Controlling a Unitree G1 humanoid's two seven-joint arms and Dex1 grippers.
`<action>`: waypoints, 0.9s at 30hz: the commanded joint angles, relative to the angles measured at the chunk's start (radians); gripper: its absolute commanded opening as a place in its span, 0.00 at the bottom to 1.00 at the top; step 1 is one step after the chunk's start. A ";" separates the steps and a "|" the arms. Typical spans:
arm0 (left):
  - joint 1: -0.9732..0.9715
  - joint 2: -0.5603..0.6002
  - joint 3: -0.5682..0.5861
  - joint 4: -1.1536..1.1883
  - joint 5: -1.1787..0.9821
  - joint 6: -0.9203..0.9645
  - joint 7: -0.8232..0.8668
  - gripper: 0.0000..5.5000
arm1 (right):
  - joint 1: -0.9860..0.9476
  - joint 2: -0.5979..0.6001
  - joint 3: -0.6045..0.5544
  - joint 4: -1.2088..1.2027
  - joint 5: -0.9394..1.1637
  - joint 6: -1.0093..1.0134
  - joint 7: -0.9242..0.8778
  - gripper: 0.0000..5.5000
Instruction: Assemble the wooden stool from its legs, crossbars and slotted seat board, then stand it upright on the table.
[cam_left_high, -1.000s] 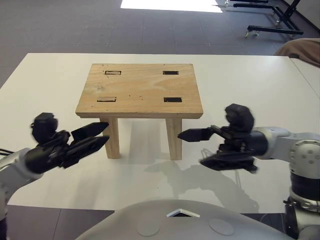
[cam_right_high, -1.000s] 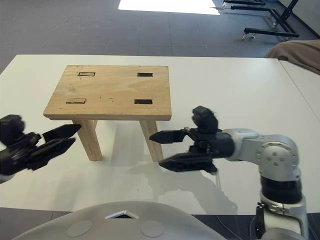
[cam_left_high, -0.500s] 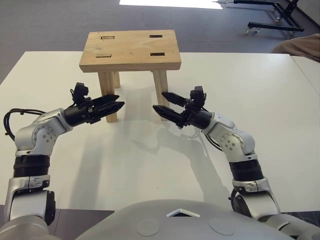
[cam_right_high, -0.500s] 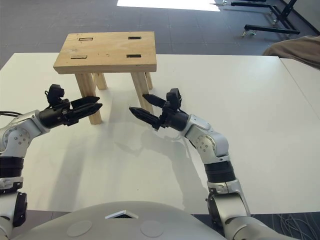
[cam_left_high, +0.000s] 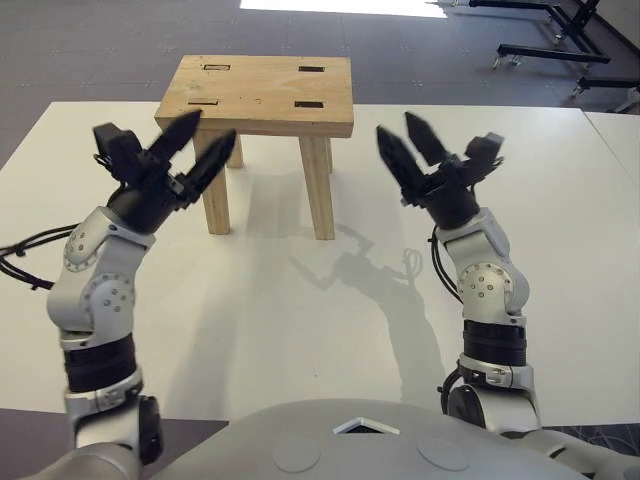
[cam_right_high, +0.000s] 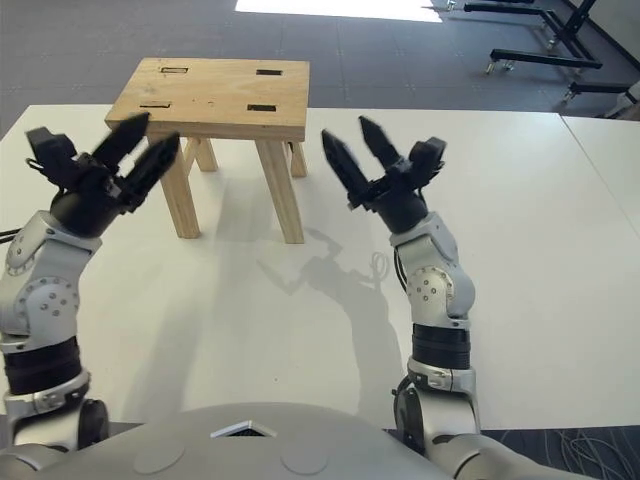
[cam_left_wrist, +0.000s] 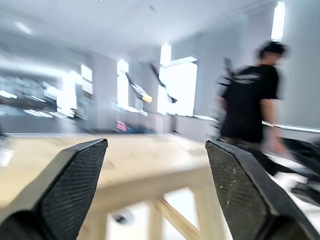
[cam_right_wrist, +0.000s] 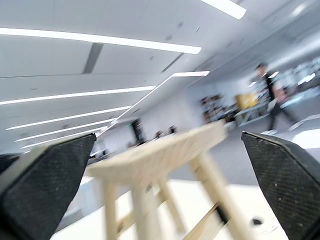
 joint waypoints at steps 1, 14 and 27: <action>-0.034 -0.077 -0.100 -0.040 0.187 -0.023 0.204 0.65 | -0.044 0.033 0.030 -0.059 -0.075 -0.061 -0.077 0.98; -0.052 -0.089 -0.129 0.014 0.410 -0.172 0.344 0.65 | -0.113 0.054 0.045 0.049 -0.462 -0.278 -0.398 0.98; -0.072 -0.087 -0.167 0.017 0.462 -0.180 0.347 0.65 | -0.141 0.032 0.052 0.083 -0.675 -0.255 -0.614 0.98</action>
